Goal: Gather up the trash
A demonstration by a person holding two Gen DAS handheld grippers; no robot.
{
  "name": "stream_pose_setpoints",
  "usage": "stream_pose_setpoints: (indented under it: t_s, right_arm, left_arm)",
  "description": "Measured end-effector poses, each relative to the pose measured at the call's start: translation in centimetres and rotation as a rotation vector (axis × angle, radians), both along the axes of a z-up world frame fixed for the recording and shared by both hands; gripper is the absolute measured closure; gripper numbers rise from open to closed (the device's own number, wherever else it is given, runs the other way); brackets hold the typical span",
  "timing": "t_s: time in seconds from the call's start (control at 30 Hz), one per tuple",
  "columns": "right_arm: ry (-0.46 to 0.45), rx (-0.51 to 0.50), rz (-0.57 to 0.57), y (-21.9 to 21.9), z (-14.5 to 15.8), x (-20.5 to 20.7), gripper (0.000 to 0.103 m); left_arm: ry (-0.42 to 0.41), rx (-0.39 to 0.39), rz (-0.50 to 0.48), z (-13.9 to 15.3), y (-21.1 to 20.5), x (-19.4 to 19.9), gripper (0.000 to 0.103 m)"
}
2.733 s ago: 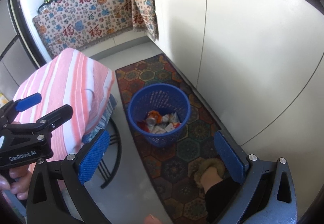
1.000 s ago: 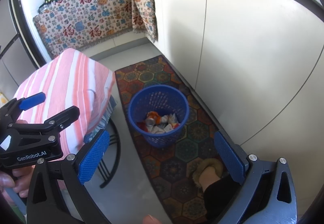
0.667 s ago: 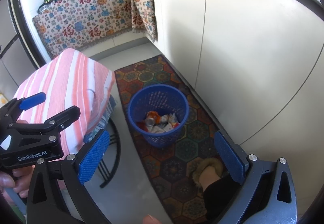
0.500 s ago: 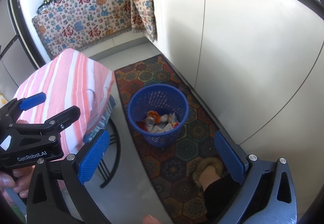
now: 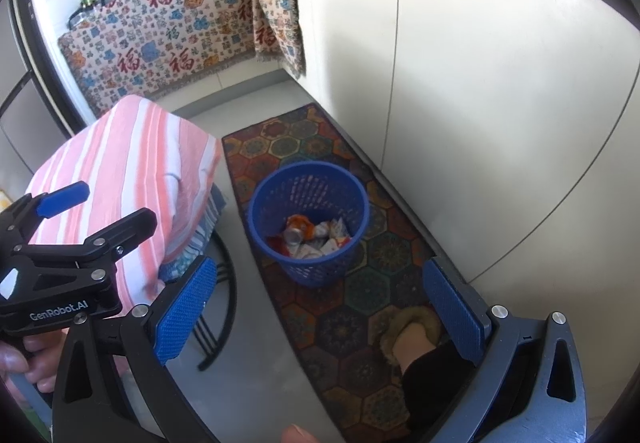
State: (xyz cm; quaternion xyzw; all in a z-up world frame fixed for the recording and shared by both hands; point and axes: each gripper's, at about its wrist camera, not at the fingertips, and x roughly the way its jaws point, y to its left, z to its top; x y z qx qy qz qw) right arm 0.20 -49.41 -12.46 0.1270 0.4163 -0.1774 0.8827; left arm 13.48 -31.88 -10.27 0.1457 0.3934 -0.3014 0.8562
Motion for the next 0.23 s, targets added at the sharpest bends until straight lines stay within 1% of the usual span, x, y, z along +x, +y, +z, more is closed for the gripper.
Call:
stream_pose_setpoints:
  t_s: [0.23]
  right_arm:
    - [0.012,-0.003,-0.004,0.26,-0.17,0.32,0.000]
  left_arm:
    - [-0.014,-0.014,0.019,0.07,0.80,-0.10,0.000]
